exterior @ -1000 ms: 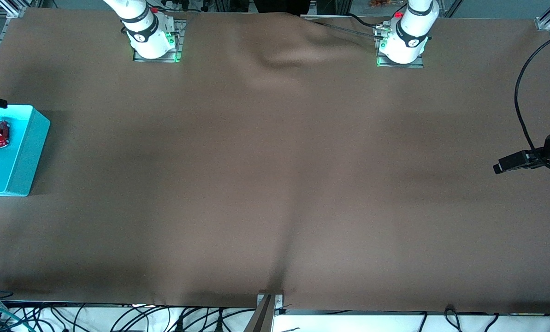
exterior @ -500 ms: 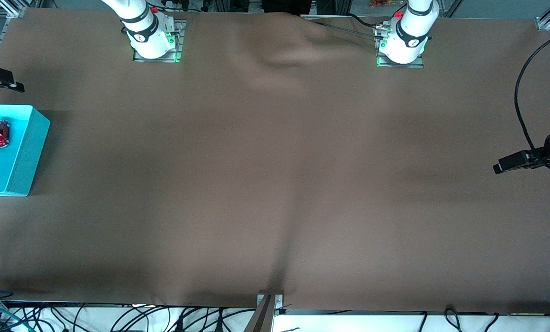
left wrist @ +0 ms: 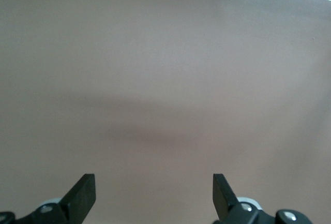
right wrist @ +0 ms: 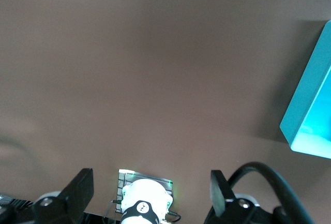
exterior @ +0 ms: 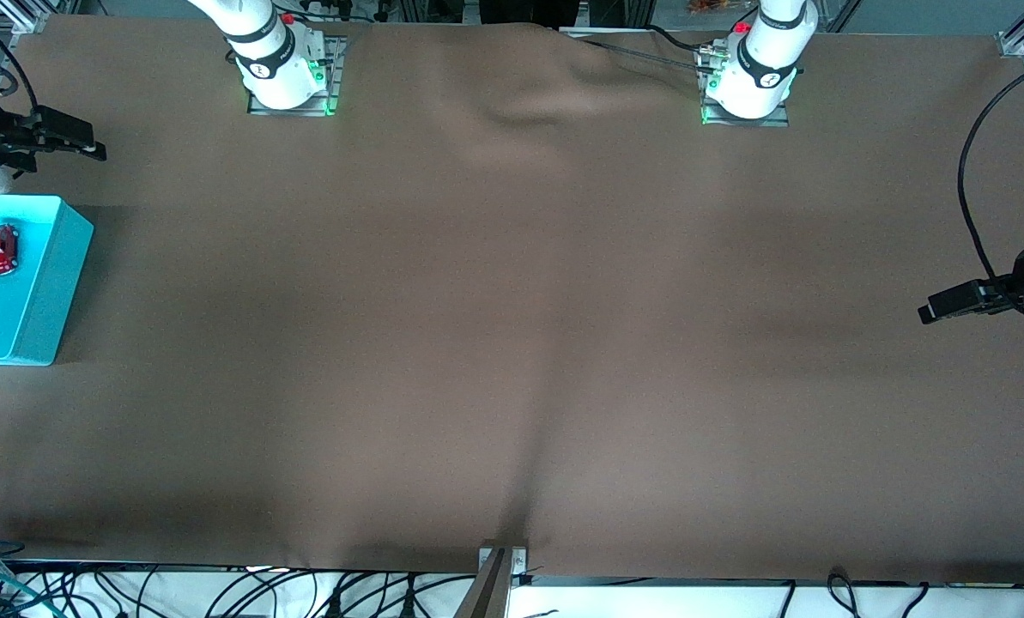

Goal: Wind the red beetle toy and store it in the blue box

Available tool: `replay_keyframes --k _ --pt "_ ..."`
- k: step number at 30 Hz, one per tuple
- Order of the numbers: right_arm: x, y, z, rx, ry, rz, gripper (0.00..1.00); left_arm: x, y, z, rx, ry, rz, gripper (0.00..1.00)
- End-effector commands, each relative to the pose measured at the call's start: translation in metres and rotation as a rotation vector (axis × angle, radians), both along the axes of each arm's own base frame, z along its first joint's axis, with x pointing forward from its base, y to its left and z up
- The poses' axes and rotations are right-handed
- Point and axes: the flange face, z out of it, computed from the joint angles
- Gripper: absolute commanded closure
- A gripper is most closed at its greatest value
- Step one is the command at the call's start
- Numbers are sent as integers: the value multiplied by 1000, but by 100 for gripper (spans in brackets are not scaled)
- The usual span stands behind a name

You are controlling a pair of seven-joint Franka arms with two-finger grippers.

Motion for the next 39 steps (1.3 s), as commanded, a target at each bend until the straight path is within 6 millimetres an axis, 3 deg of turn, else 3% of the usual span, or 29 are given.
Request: replay_keyframes --k 1,10,16,27,39 --pt "-9 3 2 -24 5 -25 0 -4 1 8 7 1 -20 0" --pt "3 34 1 -53 -44 -43 0 -4 2 8 7 1 -19 0" --pt "17 43 0 -50 -117 -35 0 -4 1 8 7 1 -20 0" --pt "38 36 -15 -80 -168 -35 0 -4 2 7 7 3 -19 0" --pt "40 13 -18 -75 -162 -70 0 -3 0 7 7 1 -22 0"
